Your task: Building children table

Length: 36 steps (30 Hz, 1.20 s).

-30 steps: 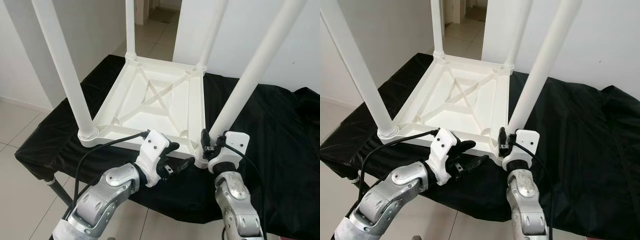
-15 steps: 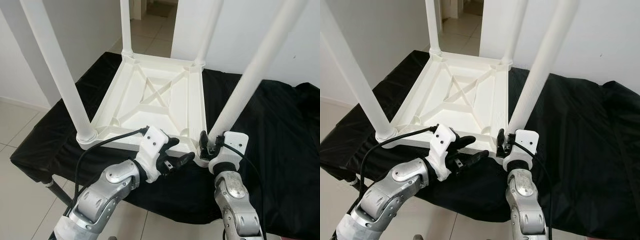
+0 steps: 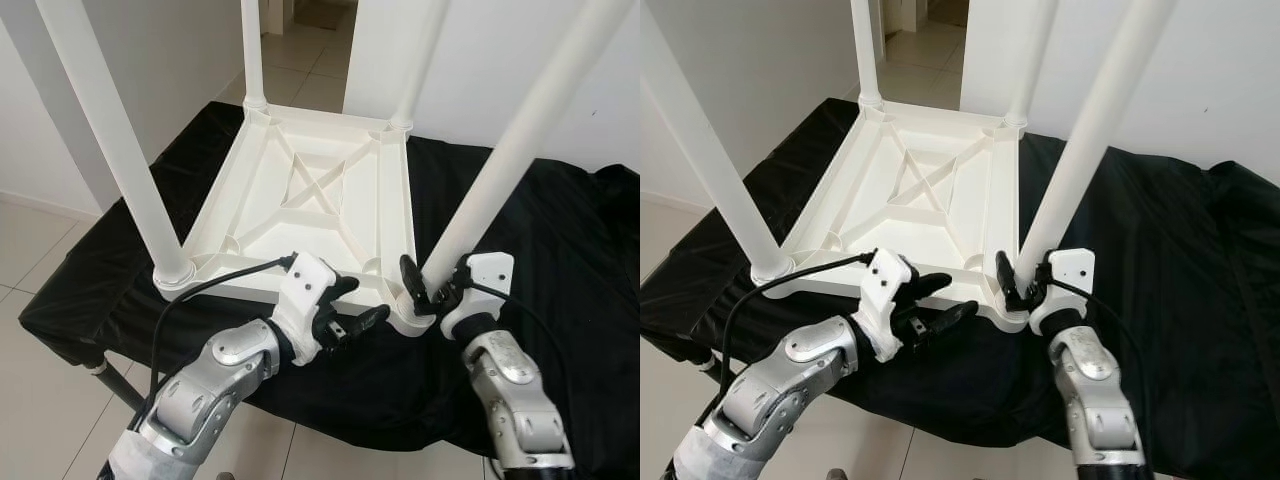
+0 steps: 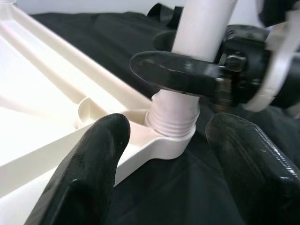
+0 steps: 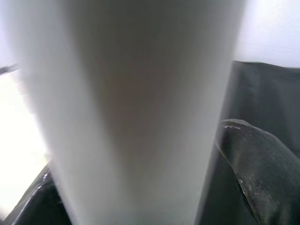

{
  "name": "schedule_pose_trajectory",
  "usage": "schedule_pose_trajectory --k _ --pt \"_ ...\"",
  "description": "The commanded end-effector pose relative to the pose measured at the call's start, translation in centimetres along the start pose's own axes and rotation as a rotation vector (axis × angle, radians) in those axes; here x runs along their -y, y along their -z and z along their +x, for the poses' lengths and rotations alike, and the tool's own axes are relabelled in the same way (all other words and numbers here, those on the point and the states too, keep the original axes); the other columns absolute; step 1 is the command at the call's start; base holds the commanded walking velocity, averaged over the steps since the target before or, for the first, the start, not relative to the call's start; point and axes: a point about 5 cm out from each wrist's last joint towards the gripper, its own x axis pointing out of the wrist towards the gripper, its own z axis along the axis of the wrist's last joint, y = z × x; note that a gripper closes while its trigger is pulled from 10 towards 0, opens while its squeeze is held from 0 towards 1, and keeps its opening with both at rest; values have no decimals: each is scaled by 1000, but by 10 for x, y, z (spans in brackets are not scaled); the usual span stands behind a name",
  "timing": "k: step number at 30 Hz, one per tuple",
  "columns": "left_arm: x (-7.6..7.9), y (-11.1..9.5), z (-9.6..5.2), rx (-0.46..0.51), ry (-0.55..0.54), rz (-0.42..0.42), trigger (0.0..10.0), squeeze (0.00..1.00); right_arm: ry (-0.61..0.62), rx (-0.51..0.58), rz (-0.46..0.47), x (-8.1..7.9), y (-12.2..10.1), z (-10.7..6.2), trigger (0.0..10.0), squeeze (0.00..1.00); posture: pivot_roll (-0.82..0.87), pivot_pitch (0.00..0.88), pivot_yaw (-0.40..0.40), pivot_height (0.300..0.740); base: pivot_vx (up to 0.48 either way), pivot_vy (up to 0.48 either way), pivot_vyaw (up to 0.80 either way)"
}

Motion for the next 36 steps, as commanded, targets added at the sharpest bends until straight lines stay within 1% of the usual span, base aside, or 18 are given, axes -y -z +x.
schedule_pose_trajectory --k 1,2,3,5,7,8,9,10,13,17,23,24,27,31,33,34,36 --pt "1 4 4 -32 15 4 10000 0 -89 -10 7 -1 4 1 10000 0 -62 0 -51 740 0 0 0" --pt "2 5 5 -36 14 8 10000 0 -114 -17 9 0 5 2 10000 0 -62 0 -51 740 0 0 0" --pt "4 7 5 -51 31 26 10000 0 -150 -24 5 6 7 3 10000 0 -59 0 -56 740 0 0 0" --pt "4 7 5 -51 31 26 10000 0 -150 -24 5 6 7 3 10000 0 -59 0 -56 740 0 0 0" --pt "4 6 6 -47 31 34 10000 0 -179 -33 14 10 8 3 10000 0 -59 0 -56 740 0 0 0" --pt "2 5 6 -42 33 41 10000 0 -208 -49 9 14 11 3 6157 0 -56 0 -60 740 0 0 0" --pt "2 5 6 -42 33 41 10000 0 -208 -49 9 14 11 3 6157 0 -56 0 -60 740 0 0 0" --pt "1 3 5 -38 45 54 10000 0 -230 -76 -5 22 16 1 0 0 -56 0 -63 740 0 0 0" --pt "0 2 5 -37 53 62 10000 0 -239 -83 -9 27 18 0 0 0 -57 0 -62 740 0 0 0" --pt "-2 2 7 -40 39 80 10000 0 -239 -85 -5 32 21 -2 0 0 -63 0 -57 740 0 0 0" --pt "-2 3 9 -41 39 83 10000 0 -224 -76 10 30 21 -4 0 0 -71 0 -51 740 0 0 0" --pt "-2 3 9 -41 40 83 10000 0 -207 -68 14 28 20 -5 10000 0 -71 0 -52 740 0 0 0" --pt "-2 3 9 -41 41 84 10000 0 -171 -57 24 26 18 -4 10000 0 -73 0 -52 740 0 0 0" --pt "-3 4 9 -43 38 87 10000 0 -64 -94 -26 24 23 -2 10000 0 -75 0 -52 740 0 0 0" --pt "-3 4 9 -42 37 87 10000 0 -45 -105 -32 23 25 -2 10000 0 -75 0 -52 740 0 0 0" --pt "-5 5 11 -46 25 95 10000 0 28 -107 34 15 26 -1 10000 0 -76 0 -51 740 0 0 0" --pt "-5 5 12 -47 17 91 10000 0 127 -119 87 8 28 0 10000 0 -80 0 -50 740 0 0 0"
